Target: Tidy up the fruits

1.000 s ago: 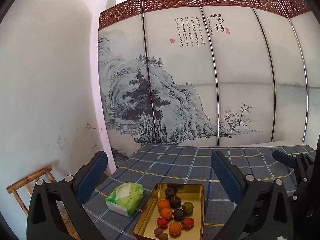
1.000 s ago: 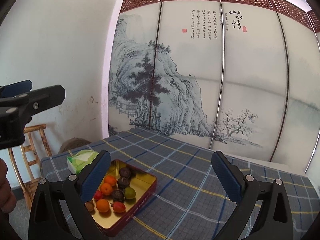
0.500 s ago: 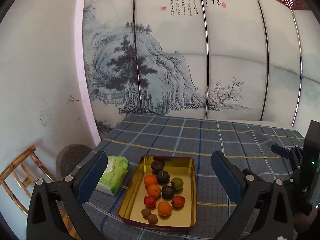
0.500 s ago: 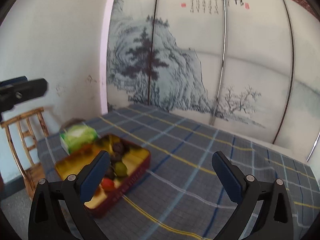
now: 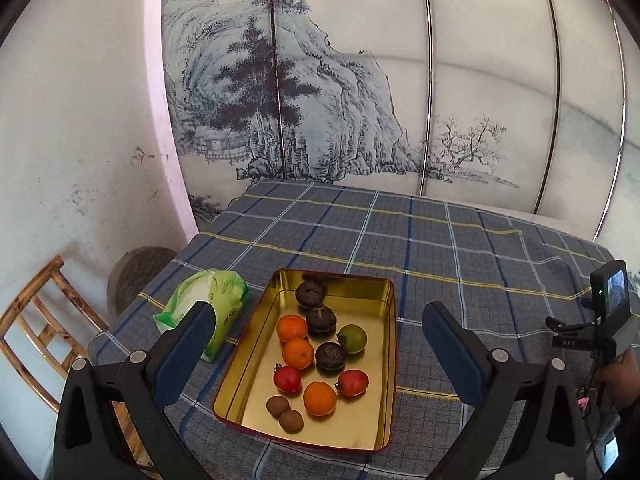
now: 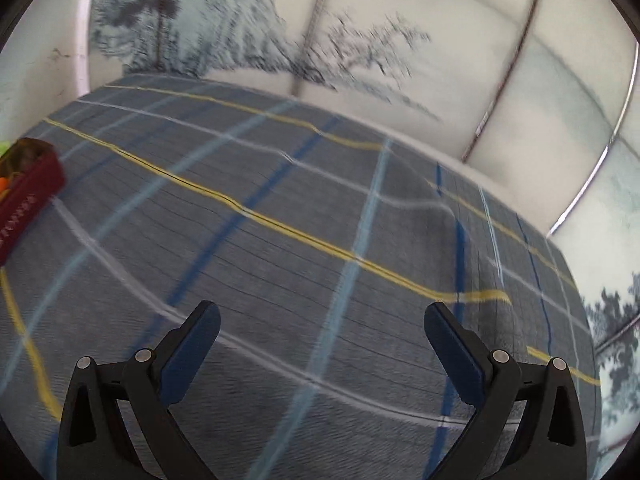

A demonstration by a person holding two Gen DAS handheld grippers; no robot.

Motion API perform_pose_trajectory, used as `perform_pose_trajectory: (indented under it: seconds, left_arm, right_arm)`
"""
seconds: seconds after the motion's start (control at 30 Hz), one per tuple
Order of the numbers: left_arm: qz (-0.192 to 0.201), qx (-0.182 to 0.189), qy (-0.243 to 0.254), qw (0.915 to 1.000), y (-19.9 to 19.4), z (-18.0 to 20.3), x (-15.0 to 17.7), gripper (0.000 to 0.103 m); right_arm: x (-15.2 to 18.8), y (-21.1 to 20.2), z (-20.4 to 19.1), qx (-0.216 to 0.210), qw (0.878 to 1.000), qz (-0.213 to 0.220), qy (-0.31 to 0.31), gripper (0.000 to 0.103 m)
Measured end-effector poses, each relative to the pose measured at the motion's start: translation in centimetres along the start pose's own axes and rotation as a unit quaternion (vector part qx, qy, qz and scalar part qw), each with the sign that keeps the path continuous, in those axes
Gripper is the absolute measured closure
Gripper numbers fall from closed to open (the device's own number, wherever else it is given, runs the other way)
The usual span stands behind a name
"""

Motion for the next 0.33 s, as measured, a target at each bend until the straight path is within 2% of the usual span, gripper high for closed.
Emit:
perform_pose_trajectory:
  seconds: [0.17, 0.33]
  left_arm:
    - [-0.009, -0.024, 0.014, 0.9996, 0.9, 1.0, 0.1, 0.000]
    - [-0.004, -0.053, 0.020, 0.9984, 1.1, 1.5, -0.2, 0.000]
  right_arm:
    - [1.0, 3.5, 3.5, -0.027, 0.998, -0.045, 0.030, 0.002]
    - [0.8, 5.5, 5.9, -0.057, 0.996, -0.048, 0.051, 0.000]
Point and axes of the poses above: each gripper's, at about its wrist camera, not at the fingertips, and y roughly the way its jaws point, z to its right, x to its underside, the point moved 3 cm from there along y, roughly the way its jaws point, and after that the axes turned 9 degrees about -y, right-handed, at the moved point
